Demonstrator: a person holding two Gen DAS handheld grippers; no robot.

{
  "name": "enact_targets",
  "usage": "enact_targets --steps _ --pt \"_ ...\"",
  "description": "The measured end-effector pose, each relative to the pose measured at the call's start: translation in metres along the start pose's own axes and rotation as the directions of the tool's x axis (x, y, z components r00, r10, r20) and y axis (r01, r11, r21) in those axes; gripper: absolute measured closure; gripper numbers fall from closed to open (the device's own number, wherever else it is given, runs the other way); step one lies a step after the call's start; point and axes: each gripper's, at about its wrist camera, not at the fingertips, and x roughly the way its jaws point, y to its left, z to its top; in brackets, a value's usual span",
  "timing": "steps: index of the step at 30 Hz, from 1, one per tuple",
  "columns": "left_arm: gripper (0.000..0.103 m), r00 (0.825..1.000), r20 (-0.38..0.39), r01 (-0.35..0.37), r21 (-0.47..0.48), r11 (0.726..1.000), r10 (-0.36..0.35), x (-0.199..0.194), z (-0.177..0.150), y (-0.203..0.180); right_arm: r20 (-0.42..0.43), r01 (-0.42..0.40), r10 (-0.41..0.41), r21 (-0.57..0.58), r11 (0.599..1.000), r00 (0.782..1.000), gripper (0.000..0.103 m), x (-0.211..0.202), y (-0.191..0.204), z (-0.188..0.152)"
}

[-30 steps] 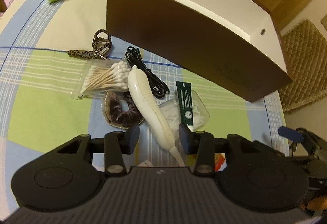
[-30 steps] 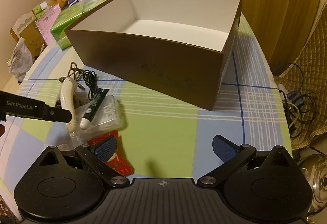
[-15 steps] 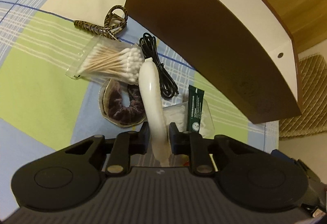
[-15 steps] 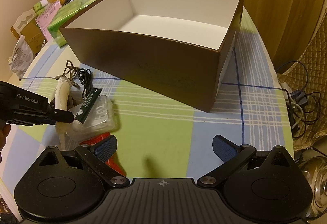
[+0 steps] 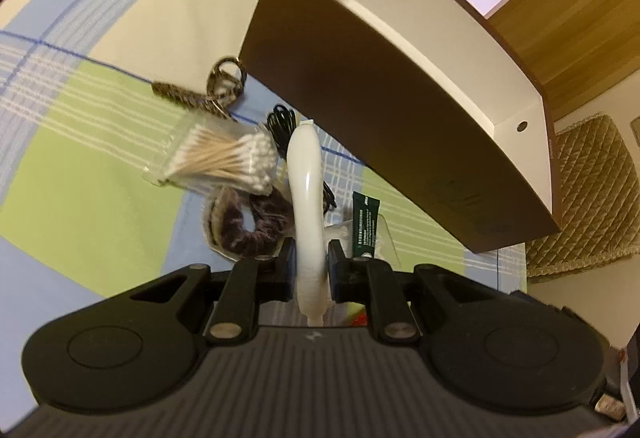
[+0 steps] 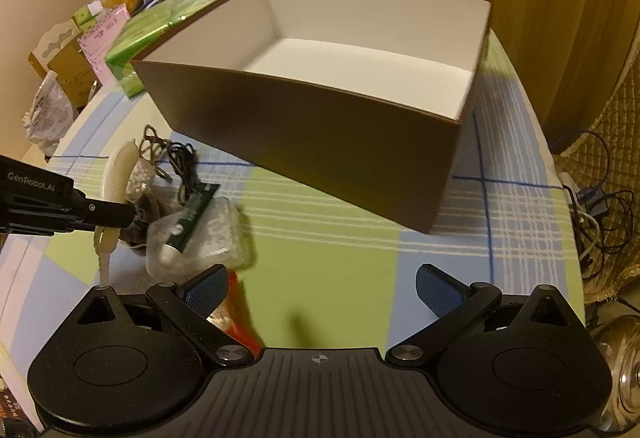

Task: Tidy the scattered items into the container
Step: 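Grasp the green tube with the right tool while the left tool holds the white wand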

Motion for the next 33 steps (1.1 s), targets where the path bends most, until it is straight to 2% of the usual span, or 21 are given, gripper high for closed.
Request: enact_targets --steps 4,8,10,11,16,17,18,27,33 --pt "0.091 0.999 0.024 -0.035 0.031 0.999 0.034 -0.015 0.0 0.006 0.018 -0.034 0.035 -0.025 0.999 0.999 0.0 0.002 0.02 0.004" --pt "0.091 0.998 0.041 -0.039 0.036 0.999 0.037 -0.03 0.002 0.016 0.038 -0.059 0.062 -0.081 0.995 0.997 0.0 0.007 0.047 0.006" --pt "0.091 0.998 0.049 -0.047 0.048 0.998 0.045 -0.034 0.005 0.019 0.036 -0.065 0.069 -0.105 0.992 0.997 0.022 0.011 0.06 0.006" --pt "0.091 0.997 0.053 -0.054 0.057 0.997 0.051 -0.035 0.006 0.02 0.028 -0.071 0.075 -0.103 0.992 0.997 0.036 0.014 0.065 0.006" --pt "0.091 0.996 0.055 -0.069 0.086 0.994 0.065 -0.042 0.009 0.033 0.031 -0.058 0.06 -0.087 0.995 0.998 0.037 0.028 0.082 0.006" --pt "0.091 0.997 0.05 -0.07 0.089 0.994 0.066 -0.042 0.009 0.036 0.035 -0.052 0.055 -0.084 0.995 0.998 0.05 0.031 0.085 0.007" --pt "0.091 0.997 0.045 -0.073 0.094 0.993 0.069 -0.042 0.01 0.039 0.032 -0.051 0.053 -0.076 0.996 0.998 0.057 0.034 0.086 0.008" --pt "0.091 0.998 0.009 -0.058 0.136 0.989 0.057 -0.037 0.017 0.056 0.019 -0.001 0.001 -0.004 1.0 1.0 0.058 0.05 0.097 0.011" --pt "0.091 0.999 0.001 -0.043 0.17 0.985 0.043 -0.038 0.022 0.062 0.031 0.045 -0.045 -0.001 0.999 0.999 0.058 0.056 0.107 0.011"
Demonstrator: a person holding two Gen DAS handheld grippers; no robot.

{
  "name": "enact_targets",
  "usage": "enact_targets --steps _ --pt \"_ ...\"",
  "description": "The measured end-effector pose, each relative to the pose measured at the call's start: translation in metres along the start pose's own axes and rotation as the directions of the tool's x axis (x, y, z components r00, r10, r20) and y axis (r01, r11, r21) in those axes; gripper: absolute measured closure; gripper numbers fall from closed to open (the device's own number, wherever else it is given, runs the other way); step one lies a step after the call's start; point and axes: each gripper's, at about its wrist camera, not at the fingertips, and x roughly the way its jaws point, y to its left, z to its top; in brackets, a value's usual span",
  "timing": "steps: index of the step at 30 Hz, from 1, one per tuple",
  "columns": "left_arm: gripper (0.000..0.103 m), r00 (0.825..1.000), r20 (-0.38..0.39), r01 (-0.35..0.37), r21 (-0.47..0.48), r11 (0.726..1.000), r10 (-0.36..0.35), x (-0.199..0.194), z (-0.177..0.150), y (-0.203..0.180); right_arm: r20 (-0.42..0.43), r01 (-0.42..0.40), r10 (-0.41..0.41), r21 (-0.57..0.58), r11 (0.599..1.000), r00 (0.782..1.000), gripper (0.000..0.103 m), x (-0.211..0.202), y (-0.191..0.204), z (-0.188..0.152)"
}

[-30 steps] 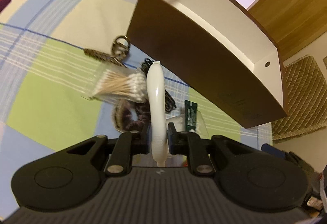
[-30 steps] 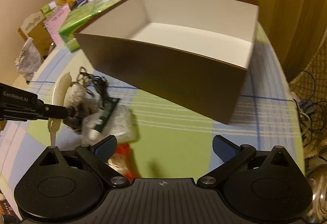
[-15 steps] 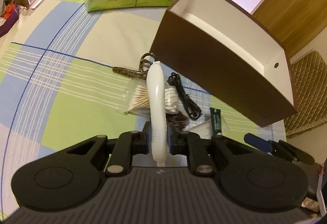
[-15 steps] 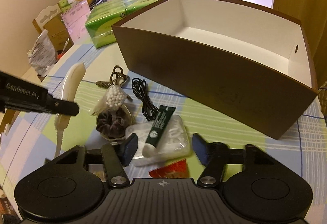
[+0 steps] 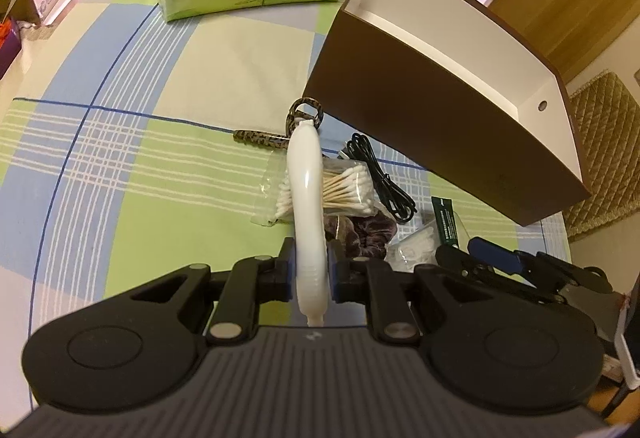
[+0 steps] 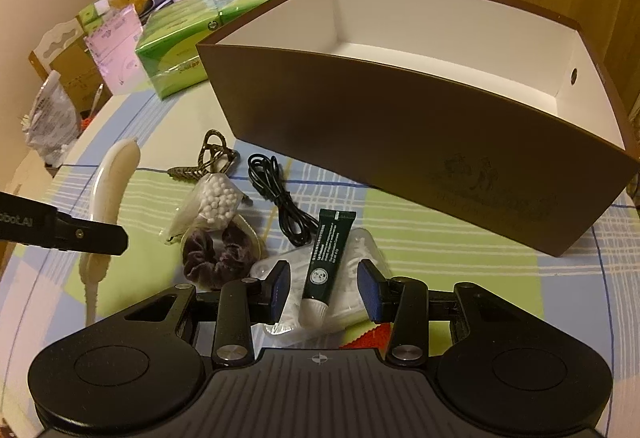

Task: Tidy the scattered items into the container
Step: 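Grasp the green tube with the right tool while the left tool holds the white wand, then carry both items over the brown box while the left tool opens to drop the wand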

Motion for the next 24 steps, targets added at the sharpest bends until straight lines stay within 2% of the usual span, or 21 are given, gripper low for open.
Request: enact_targets --steps 2,5,9,11,24 --pt "0.091 1.0 -0.001 0.007 0.007 1.0 -0.007 -0.001 0.001 0.003 -0.005 0.013 -0.013 0.003 1.0 1.0 0.058 0.002 0.002 0.0" --pt "0.091 1.0 -0.005 0.012 0.018 1.0 -0.012 0.0 0.002 0.005 -0.016 0.026 -0.026 0.007 1.0 1.0 0.075 0.005 0.004 -0.002" --pt "0.091 1.0 -0.013 0.018 0.03 0.999 -0.018 0.001 0.003 0.006 -0.012 0.049 -0.049 -0.007 0.999 0.999 0.077 0.006 0.007 -0.004" --pt "0.091 1.0 -0.014 0.024 0.035 0.999 -0.023 0.0 0.003 0.006 -0.012 0.067 -0.067 -0.012 0.998 0.998 0.084 0.006 0.008 -0.004" --pt "0.091 0.999 -0.004 0.043 0.058 0.997 -0.043 -0.007 0.0 0.006 0.013 0.06 -0.061 0.038 0.997 0.998 0.084 -0.012 0.003 -0.005"
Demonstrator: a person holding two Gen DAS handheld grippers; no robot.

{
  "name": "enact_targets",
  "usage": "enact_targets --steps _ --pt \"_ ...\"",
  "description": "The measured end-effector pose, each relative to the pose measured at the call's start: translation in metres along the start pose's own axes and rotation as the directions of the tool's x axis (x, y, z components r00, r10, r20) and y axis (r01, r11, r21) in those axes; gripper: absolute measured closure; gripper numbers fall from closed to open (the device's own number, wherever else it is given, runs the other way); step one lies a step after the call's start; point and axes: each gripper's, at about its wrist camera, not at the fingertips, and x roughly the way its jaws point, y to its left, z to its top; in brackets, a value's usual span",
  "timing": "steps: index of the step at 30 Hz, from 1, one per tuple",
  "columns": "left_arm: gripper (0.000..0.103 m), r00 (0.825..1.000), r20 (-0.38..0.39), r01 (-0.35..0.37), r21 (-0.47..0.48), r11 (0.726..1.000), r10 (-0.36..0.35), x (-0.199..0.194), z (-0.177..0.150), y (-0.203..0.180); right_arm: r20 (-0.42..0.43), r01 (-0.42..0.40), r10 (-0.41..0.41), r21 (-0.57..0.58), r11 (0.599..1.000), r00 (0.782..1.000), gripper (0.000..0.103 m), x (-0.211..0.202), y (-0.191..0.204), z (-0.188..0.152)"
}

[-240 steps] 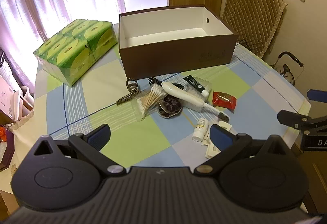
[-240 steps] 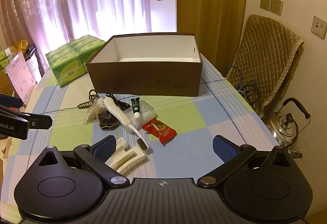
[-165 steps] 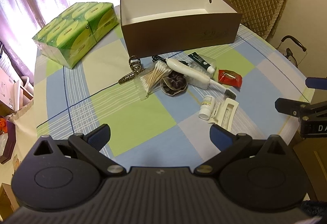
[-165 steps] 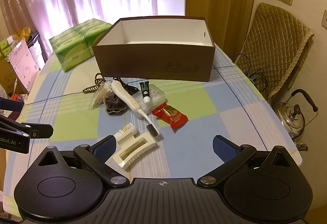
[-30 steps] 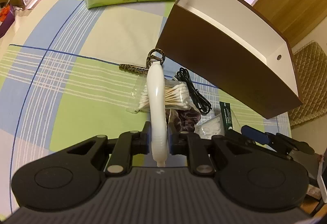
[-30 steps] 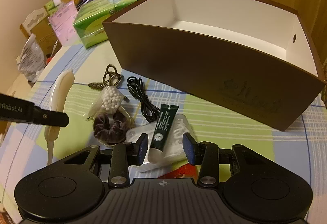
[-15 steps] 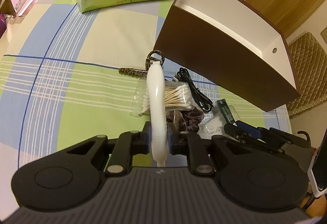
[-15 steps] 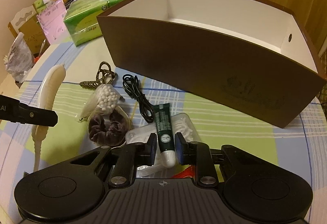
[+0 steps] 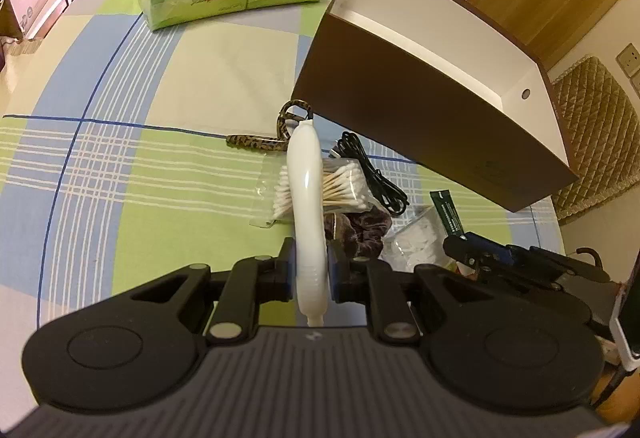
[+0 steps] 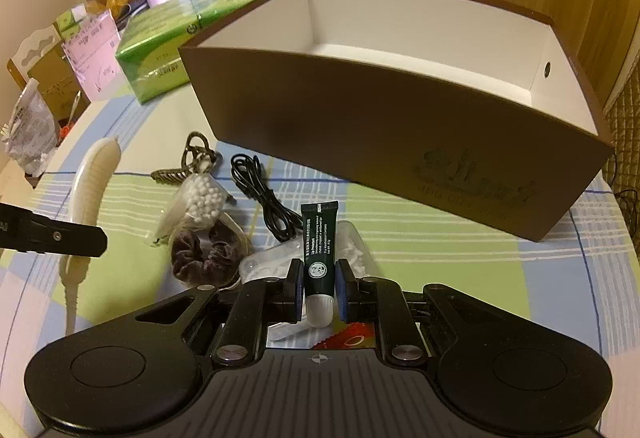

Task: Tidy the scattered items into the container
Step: 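Carry both items over the brown box while the left tool opens to drop the wand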

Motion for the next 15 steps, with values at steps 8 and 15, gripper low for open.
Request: enact_targets --steps 8,15 --pt "0.091 0.999 0.019 0.035 0.044 0.998 -0.035 -0.007 0.004 -0.015 0.05 -0.048 0.047 0.017 0.999 0.998 0.084 -0.025 -0.001 0.006" --pt "0.091 0.996 0.044 0.076 0.091 0.993 -0.08 -0.01 0.02 -0.036 0.117 -0.068 0.063 0.042 0.997 0.991 0.084 -0.047 -0.009 0.023"
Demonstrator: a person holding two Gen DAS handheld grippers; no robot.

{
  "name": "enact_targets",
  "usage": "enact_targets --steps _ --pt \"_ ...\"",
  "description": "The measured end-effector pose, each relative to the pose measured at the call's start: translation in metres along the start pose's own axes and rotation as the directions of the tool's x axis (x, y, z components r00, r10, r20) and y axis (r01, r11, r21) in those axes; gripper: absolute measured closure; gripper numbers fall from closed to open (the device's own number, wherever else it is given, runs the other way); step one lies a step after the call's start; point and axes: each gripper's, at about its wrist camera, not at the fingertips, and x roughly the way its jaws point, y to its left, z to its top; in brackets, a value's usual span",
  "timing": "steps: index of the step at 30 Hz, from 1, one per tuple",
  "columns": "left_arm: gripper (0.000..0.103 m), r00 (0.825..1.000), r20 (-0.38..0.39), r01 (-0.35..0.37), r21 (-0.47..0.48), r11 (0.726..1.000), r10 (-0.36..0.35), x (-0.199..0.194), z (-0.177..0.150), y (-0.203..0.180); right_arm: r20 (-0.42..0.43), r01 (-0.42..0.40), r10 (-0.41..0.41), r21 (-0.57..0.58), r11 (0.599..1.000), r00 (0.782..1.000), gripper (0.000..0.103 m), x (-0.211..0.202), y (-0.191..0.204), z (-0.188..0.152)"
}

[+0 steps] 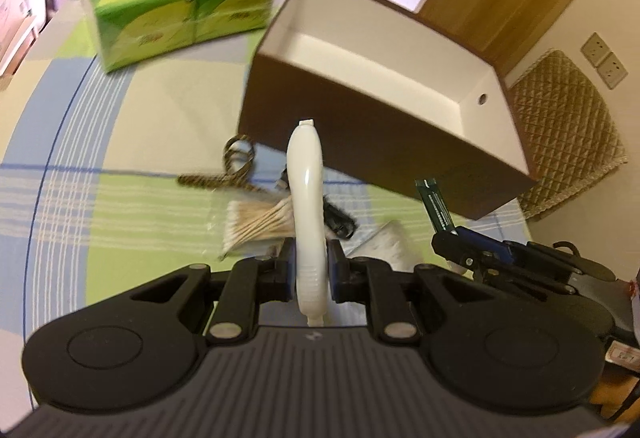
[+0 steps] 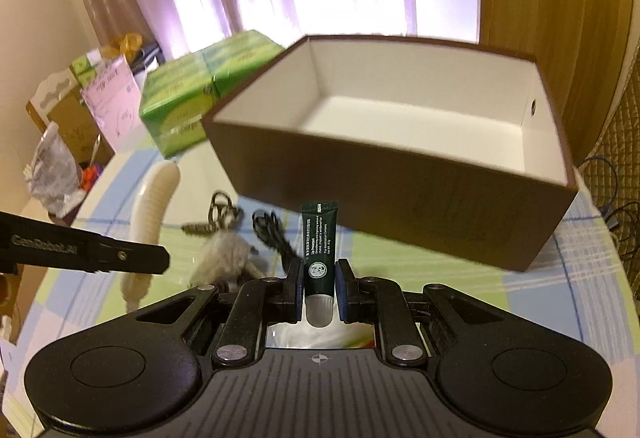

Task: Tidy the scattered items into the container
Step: 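Carry both items over the brown box while the left tool opens to drop the wand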

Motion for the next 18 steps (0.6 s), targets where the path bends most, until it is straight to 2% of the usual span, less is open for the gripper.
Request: enact_targets --steps 8,18 --pt "0.091 0.996 0.051 0.073 0.05 0.996 -0.075 0.0 0.041 -0.027 0.101 -0.013 0.012 0.014 1.0 0.995 0.084 -0.016 -0.012 0.038" --pt "0.091 0.976 0.171 0.111 0.151 0.982 -0.137 0.008 0.125 -0.071 0.204 0.02 -0.025 0.028 0.999 0.979 0.084 -0.003 -0.037 0.095"
